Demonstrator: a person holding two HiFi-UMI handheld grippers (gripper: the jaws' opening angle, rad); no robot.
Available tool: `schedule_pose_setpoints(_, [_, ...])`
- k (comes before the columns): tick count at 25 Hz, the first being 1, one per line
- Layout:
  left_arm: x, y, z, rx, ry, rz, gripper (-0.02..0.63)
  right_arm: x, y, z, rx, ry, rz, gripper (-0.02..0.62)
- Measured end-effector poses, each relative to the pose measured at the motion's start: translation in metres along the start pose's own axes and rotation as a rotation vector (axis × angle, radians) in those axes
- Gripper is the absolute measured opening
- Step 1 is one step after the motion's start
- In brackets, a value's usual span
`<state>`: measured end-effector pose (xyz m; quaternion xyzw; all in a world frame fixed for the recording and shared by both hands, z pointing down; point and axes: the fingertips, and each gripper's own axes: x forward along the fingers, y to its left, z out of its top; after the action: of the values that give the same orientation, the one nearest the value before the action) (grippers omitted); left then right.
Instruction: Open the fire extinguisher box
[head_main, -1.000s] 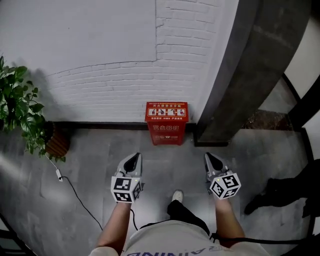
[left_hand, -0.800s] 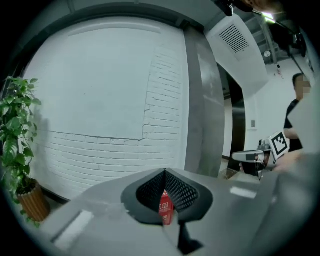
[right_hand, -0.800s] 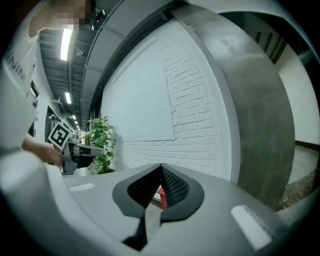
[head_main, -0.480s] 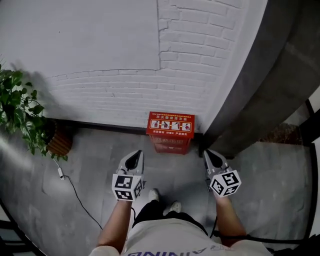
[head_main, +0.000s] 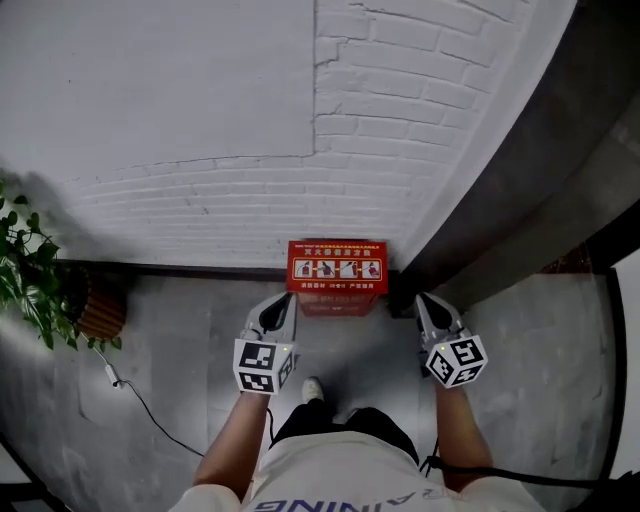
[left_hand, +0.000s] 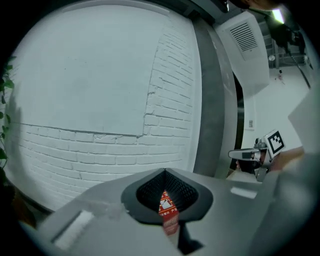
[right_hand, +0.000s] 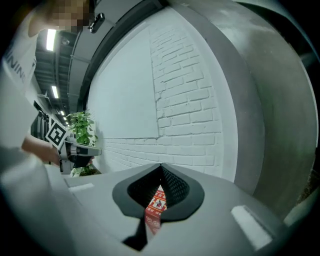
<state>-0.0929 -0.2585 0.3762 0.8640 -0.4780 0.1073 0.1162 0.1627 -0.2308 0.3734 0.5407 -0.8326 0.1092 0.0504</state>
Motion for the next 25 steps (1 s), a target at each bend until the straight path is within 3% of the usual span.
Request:
schedule_pose_setpoints(12, [0.072, 0.035, -0.044, -0.01, 0.086, -0.03, 0.005, 0.062, -0.037, -0.038, 0.02, 0.088, -0.033, 0.003])
schedule_pose_setpoints(18, [0.101, 0.031, -0.084, -0.036, 0.146, 0.006, 0.005, 0.088, -0.061, -0.079, -0.014, 0.161, 0.038, 0.003])
schedule_pose_setpoints(25, [0.141, 0.028, -0.138, -0.008, 0.15, 0.034, 0.005, 0.101, -0.094, -0.14, 0.038, 0.169, 0.054, 0.003])
